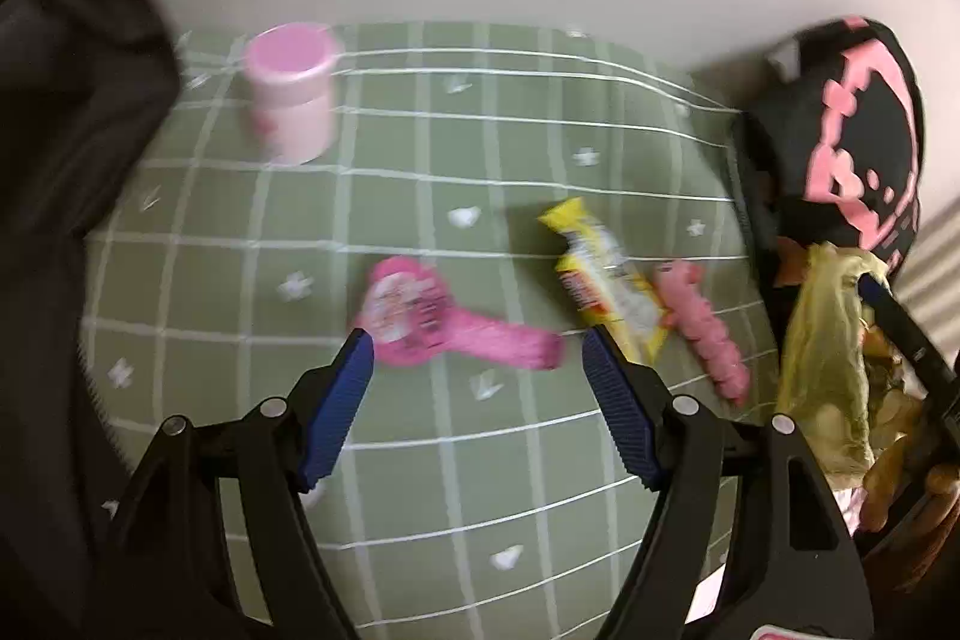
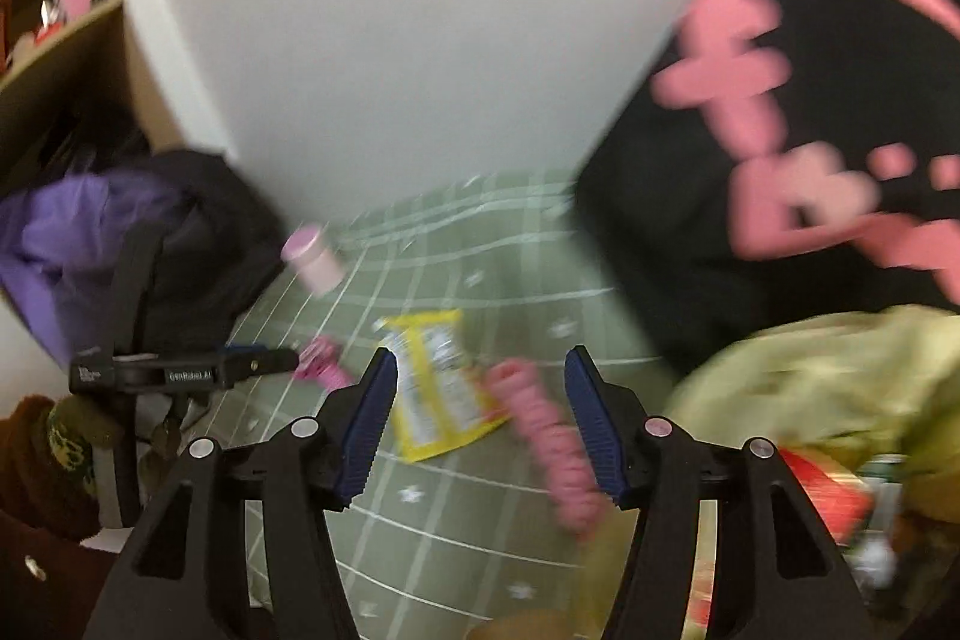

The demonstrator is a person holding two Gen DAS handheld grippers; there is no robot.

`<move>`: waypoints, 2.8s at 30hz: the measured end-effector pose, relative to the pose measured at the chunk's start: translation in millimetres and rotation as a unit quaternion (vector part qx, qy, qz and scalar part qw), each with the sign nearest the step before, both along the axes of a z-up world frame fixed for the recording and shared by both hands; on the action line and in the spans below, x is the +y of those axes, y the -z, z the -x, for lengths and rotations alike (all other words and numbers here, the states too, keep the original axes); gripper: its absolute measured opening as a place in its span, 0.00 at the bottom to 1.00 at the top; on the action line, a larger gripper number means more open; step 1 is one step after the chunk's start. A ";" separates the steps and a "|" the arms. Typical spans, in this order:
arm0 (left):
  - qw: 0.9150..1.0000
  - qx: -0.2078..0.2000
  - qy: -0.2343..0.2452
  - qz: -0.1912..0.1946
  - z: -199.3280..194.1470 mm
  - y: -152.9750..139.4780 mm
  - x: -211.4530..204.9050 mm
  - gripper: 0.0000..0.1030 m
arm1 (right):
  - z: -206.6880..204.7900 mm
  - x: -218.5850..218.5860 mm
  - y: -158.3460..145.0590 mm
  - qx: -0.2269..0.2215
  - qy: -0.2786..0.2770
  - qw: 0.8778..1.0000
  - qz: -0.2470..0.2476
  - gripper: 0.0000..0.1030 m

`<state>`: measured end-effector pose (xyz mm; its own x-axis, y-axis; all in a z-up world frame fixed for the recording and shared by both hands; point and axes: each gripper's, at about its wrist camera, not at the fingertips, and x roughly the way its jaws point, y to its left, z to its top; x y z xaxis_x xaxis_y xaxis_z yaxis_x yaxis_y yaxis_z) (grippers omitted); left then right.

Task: Collect trash
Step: 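Reach the left tool to the pink lollipop wrapper while the right tool reaches the yellow packet, then close the left tool on the pink wrapper while the right tool grasps the yellow packet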

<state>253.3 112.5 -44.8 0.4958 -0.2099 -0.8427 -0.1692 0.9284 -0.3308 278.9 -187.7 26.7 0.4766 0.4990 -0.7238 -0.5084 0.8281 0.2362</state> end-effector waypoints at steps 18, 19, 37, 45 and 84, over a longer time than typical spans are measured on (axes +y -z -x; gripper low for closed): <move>0.996 0.033 -0.083 -0.010 57.7 11.9 76.2 0.66 | -19.5 116.8 118.2 0.096 -0.093 0.989 0.063 0.44; 0.996 0.033 -0.085 -0.008 57.2 12.8 76.8 0.66 | -13.8 117.3 119.6 0.092 -0.094 0.989 0.072 0.34; 0.997 0.057 -0.040 -0.029 -33.6 31.1 -1.5 0.65 | 35.0 52.5 119.6 0.105 -0.055 0.992 0.034 0.09; 0.988 0.099 -0.039 -0.108 -51.8 43.2 -22.9 0.46 | 39.7 43.4 121.3 0.111 -0.065 0.992 0.013 0.09; 0.994 0.070 -0.064 -0.059 36.6 18.7 35.0 0.46 | 13.3 85.9 124.6 0.073 -0.145 0.982 0.092 0.13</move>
<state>216.6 147.5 -63.5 0.3878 -0.0487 -0.9205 -0.3256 0.9270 -0.1862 265.6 -101.8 -97.9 0.2177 0.4525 -0.8648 -0.7005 0.6894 0.1844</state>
